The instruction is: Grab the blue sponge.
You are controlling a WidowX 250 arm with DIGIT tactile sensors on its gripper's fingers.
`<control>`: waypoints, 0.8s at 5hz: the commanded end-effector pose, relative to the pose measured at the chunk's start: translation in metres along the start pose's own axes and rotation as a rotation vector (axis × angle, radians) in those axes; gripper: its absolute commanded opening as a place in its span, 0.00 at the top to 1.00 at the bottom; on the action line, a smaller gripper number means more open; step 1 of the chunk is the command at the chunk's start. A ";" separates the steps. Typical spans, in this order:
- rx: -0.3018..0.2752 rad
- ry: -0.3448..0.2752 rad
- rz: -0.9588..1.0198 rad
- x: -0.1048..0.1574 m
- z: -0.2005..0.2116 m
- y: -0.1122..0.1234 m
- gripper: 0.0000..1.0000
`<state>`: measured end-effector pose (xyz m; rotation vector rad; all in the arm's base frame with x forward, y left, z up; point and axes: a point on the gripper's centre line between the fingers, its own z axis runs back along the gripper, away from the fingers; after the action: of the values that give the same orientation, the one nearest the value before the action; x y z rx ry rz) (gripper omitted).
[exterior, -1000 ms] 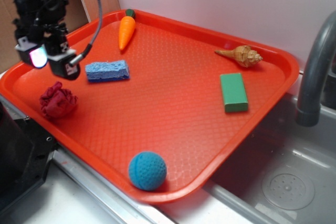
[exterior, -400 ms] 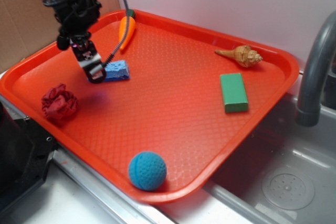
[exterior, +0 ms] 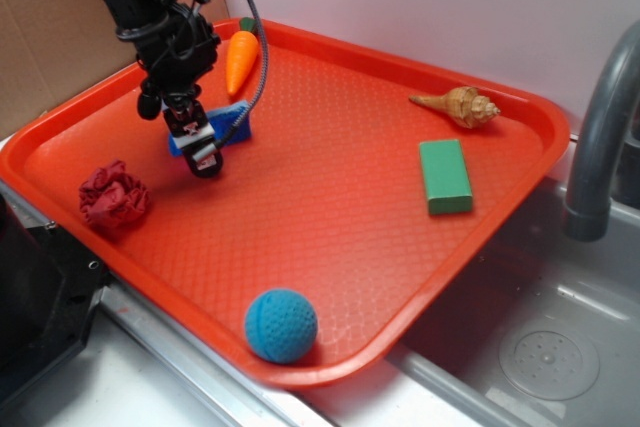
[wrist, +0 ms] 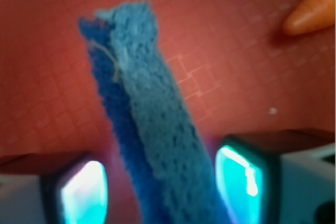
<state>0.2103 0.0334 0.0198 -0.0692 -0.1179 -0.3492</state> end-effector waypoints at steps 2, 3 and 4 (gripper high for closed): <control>0.081 -0.010 0.296 -0.044 0.111 -0.026 1.00; 0.038 0.061 0.515 -0.042 0.154 -0.037 1.00; 0.013 0.046 0.615 -0.043 0.171 -0.040 1.00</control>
<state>0.1322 0.0250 0.1716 -0.0857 -0.0091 0.2603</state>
